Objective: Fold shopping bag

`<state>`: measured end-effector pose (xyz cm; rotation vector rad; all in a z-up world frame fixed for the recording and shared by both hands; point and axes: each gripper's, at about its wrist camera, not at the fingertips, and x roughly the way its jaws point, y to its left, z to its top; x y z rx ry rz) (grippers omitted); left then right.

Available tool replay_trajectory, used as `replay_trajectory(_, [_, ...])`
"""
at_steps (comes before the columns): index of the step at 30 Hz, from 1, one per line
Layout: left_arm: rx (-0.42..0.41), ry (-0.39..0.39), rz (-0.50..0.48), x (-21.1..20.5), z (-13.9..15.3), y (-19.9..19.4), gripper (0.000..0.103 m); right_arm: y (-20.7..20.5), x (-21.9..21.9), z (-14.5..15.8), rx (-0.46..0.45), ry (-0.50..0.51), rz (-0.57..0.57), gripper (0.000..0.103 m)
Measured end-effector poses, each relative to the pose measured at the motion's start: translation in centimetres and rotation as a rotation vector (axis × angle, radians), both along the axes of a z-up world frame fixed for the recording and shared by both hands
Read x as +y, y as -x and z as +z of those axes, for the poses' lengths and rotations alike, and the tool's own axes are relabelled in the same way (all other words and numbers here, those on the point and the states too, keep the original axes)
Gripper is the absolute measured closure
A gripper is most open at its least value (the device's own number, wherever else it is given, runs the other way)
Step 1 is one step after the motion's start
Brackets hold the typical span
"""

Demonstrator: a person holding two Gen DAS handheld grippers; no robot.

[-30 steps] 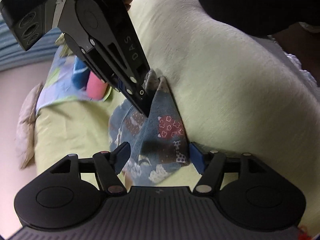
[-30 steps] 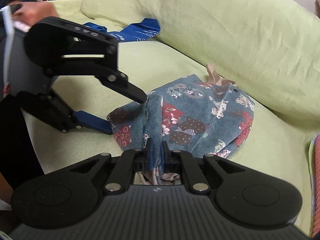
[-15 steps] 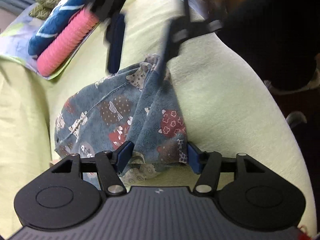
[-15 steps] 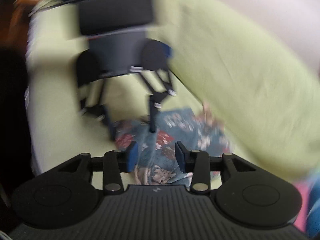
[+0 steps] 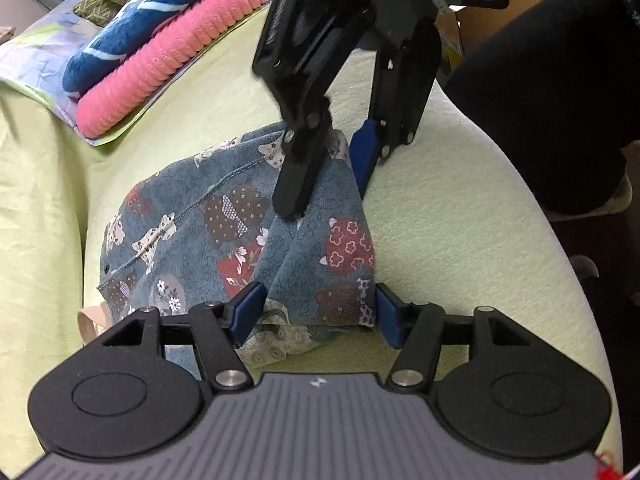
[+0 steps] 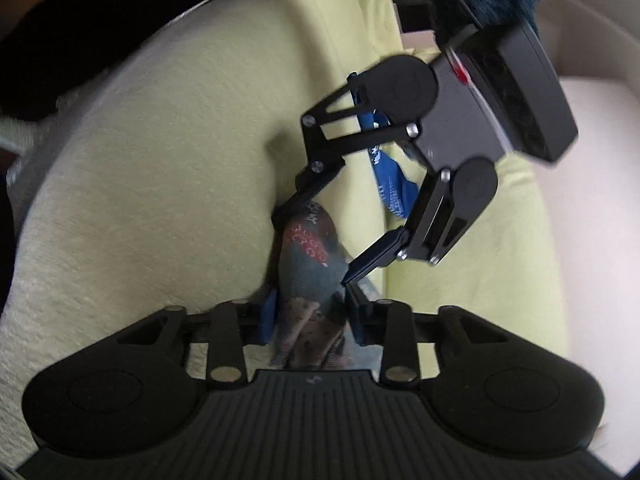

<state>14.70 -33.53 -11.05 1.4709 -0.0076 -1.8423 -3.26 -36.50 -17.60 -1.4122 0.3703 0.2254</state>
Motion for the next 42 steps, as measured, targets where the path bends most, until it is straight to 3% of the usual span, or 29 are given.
replay_trajectory(2, [0.016,0.017,0.013,0.0,-0.1,-0.1,0.04,-0.6,-0.1,1.5,0.056,-0.142,-0.06,0.075])
replay_trajectory(5, [0.005,0.087,0.026,0.6,-0.3,0.2,0.036,-2.5,-1.2,4.9,0.173,-0.443,-0.217,0.075])
replay_trajectory(9, [-0.014,0.159,0.063,1.8,-0.6,1.2,0.04,-4.3,-3.3,8.1,0.303,-0.761,-0.372,0.075])
replay_trajectory(12, [-0.008,0.153,0.085,2.1,-0.3,2.0,0.048,-4.9,-4.1,9.9,0.399,-0.925,-0.415,0.075])
replay_trajectory(16, [0.062,0.079,0.092,2.8,0.5,2.5,0.05,-4.7,-4.5,11.3,0.526,-1.151,-0.435,0.075])
replay_trajectory(20, [0.183,0.038,0.168,2.2,0.6,1.2,0.05,-3.5,-3.2,9.9,0.461,-1.129,-0.445,0.073])
replay_trajectory(22, [0.205,0.031,0.175,2.1,0.7,0.9,0.05,-1.8,-1.5,9.5,0.357,-1.013,-0.421,0.071])
replay_trajectory(23, [0.208,0.029,0.175,2.1,0.8,0.9,0.05,-0.8,-0.6,9.1,0.294,-0.934,-0.39,0.065])
replay_trajectory(25, [0.208,0.025,0.171,2.0,0.8,0.8,0.05,1.4,1.1,8.0,0.18,-0.771,-0.319,0.063])
replay_trajectory(28, [0.211,0.027,0.171,2.8,0.8,0.9,0.05,3.5,2.5,6.1,0.079,-0.563,-0.214,0.063])
replay_trajectory(31, [0.217,0.034,0.179,3.1,0.7,0.9,0.05,4.5,2.9,4.7,0.026,-0.447,-0.113,0.066])
replay_trajectory(33, [0.22,0.038,0.183,3.2,0.6,1.0,0.05,4.0,2.5,4.4,0.053,-0.452,-0.076,0.071])
replay_trajectory(35, [0.224,0.043,0.186,3.3,0.5,1.0,0.05,2.4,1.5,4.8,0.11,-0.525,-0.081,0.076])
replay_trajectory(36, [0.231,0.044,0.193,3.3,0.5,0.9,0.05,1.8,0.8,5.7,0.166,-0.619,-0.121,0.076])
replay_trajectory(39, [0.283,0.044,0.236,3.4,0.8,0.5,0.05,-1.3,-2.8,9.1,0.382,-1.052,-0.331,0.076])
replay_trajectory(42, [0.331,0.047,0.283,3.3,1.0,0.1,0.05,-3.6,-7.1,10.3,0.549,-1.363,-0.459,0.076])
